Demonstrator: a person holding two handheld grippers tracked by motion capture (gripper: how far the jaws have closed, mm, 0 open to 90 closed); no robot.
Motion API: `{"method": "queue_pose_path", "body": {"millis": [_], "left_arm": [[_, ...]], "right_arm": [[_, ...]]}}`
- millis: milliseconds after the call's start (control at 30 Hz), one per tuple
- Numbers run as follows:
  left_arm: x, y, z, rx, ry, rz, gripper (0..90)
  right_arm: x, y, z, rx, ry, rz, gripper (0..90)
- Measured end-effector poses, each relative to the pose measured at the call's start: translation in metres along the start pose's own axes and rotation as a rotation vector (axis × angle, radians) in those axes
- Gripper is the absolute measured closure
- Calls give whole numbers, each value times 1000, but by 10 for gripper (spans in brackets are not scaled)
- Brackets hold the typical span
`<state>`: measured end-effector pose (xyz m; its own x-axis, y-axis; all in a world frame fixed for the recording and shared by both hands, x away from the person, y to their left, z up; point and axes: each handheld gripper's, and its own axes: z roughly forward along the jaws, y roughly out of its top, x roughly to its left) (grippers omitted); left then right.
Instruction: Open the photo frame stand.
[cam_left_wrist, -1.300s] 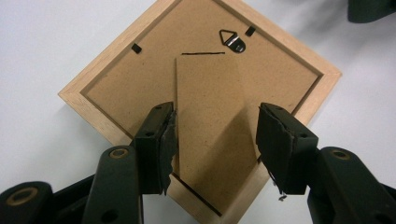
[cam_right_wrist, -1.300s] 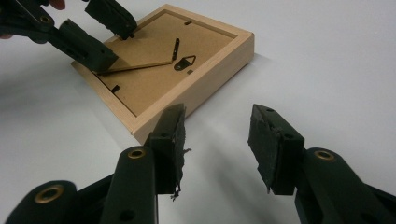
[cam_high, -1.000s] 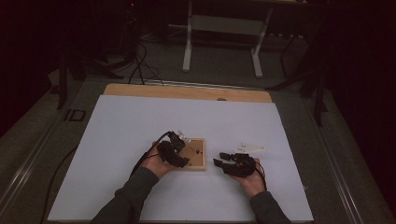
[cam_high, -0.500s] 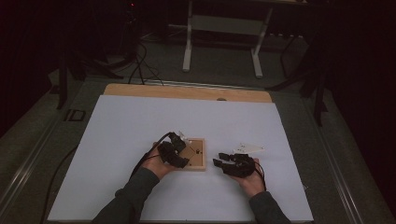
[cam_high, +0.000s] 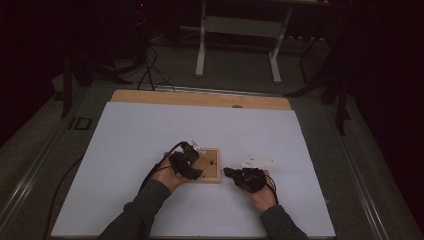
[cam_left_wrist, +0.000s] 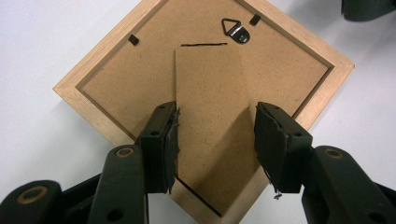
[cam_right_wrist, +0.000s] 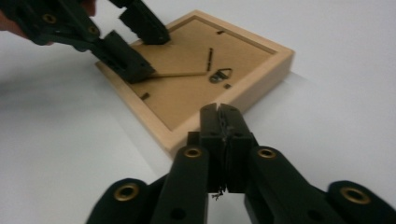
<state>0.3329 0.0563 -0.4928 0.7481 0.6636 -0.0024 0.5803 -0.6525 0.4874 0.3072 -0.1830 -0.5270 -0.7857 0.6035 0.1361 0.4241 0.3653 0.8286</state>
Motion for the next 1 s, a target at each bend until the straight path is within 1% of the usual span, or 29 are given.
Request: {"method": "queue_pose_path", "body": {"millis": [167,467,1000], "left_arm": [[0,0,0,1,1,-1,513],[0,0,0,0,0,0,513],[-1,-1,-1,6,9,-8,511]], "right_arm": [[10,2,6,5,21,-35,897],[17,3,12,14,42,-53,897],[17,3,12,15,42,-55,898]]}}
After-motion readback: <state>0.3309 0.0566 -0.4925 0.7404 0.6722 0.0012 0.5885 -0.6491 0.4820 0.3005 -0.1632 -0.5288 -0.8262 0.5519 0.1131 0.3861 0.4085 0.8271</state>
